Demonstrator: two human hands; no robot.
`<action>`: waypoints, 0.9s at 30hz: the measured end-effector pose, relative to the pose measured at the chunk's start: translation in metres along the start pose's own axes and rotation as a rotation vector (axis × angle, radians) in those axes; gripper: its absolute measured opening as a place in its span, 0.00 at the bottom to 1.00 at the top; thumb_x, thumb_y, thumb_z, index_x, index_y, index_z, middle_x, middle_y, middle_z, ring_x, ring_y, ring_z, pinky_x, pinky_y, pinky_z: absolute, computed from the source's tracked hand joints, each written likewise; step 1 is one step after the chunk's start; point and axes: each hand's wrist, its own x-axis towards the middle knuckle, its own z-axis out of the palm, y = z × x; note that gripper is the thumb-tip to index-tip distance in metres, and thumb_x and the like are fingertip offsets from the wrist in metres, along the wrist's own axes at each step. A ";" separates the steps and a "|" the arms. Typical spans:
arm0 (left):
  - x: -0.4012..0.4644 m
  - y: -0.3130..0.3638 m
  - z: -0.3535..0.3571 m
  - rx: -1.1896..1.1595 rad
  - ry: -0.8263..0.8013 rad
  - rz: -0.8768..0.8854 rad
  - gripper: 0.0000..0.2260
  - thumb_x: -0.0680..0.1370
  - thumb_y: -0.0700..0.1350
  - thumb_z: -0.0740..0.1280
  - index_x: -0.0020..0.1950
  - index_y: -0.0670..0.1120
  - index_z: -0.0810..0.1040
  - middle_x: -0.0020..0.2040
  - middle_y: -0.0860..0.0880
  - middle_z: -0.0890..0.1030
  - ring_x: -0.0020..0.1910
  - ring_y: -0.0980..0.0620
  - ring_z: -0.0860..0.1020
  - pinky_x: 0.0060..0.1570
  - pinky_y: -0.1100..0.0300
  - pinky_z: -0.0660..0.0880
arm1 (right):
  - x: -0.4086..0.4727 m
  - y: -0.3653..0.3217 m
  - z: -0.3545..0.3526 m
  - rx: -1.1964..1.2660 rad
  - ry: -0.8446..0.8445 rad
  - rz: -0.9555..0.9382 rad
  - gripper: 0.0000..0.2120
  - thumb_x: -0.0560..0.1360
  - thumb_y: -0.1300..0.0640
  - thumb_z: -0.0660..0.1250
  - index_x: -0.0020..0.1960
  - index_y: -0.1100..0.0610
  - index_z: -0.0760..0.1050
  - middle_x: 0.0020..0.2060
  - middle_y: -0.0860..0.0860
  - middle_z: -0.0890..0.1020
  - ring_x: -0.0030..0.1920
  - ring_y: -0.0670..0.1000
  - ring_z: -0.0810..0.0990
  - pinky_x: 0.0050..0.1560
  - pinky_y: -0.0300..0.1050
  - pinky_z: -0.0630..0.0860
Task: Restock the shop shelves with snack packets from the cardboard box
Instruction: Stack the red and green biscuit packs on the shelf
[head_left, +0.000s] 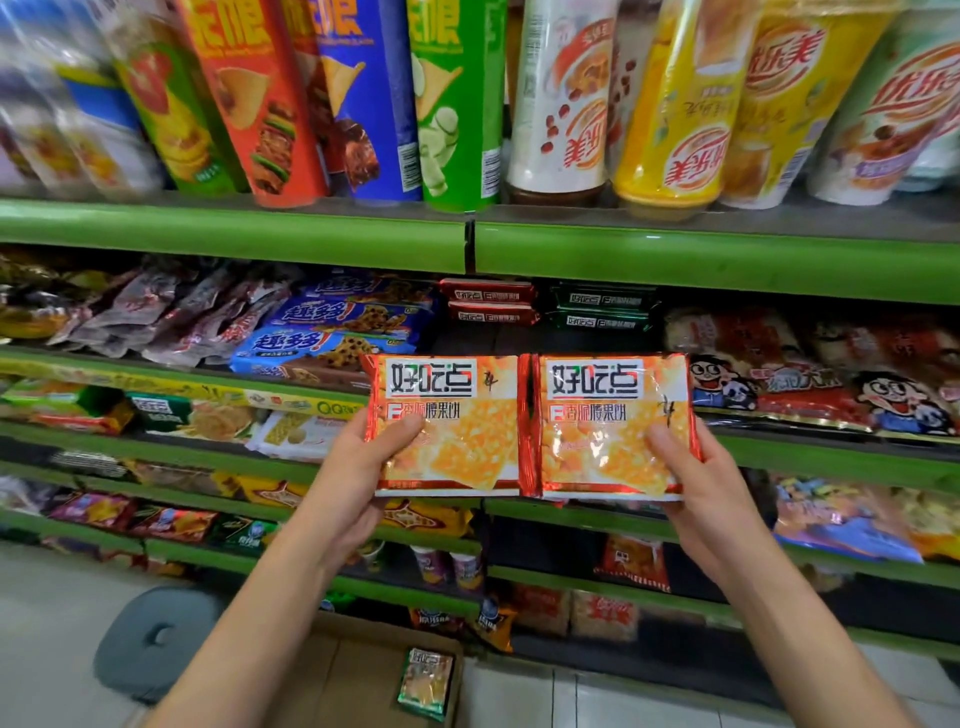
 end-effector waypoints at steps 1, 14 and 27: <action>0.000 -0.001 0.000 -0.002 0.007 0.004 0.23 0.71 0.47 0.74 0.65 0.46 0.76 0.58 0.42 0.85 0.54 0.42 0.85 0.44 0.52 0.83 | 0.000 0.001 -0.001 0.008 0.000 0.002 0.26 0.65 0.41 0.75 0.61 0.47 0.78 0.58 0.50 0.85 0.56 0.53 0.84 0.52 0.51 0.78; -0.004 -0.015 0.005 0.004 0.171 -0.059 0.23 0.82 0.61 0.55 0.64 0.49 0.79 0.56 0.45 0.86 0.55 0.45 0.85 0.54 0.48 0.79 | 0.002 0.010 0.000 0.048 0.130 0.100 0.24 0.74 0.34 0.56 0.49 0.45 0.86 0.50 0.51 0.87 0.50 0.52 0.87 0.44 0.47 0.80; -0.005 -0.016 0.004 0.029 0.173 -0.053 0.20 0.84 0.58 0.55 0.64 0.50 0.79 0.56 0.45 0.86 0.56 0.45 0.84 0.51 0.50 0.81 | -0.001 0.013 -0.002 0.090 0.121 0.068 0.20 0.74 0.36 0.58 0.51 0.42 0.85 0.53 0.50 0.87 0.53 0.50 0.86 0.50 0.49 0.77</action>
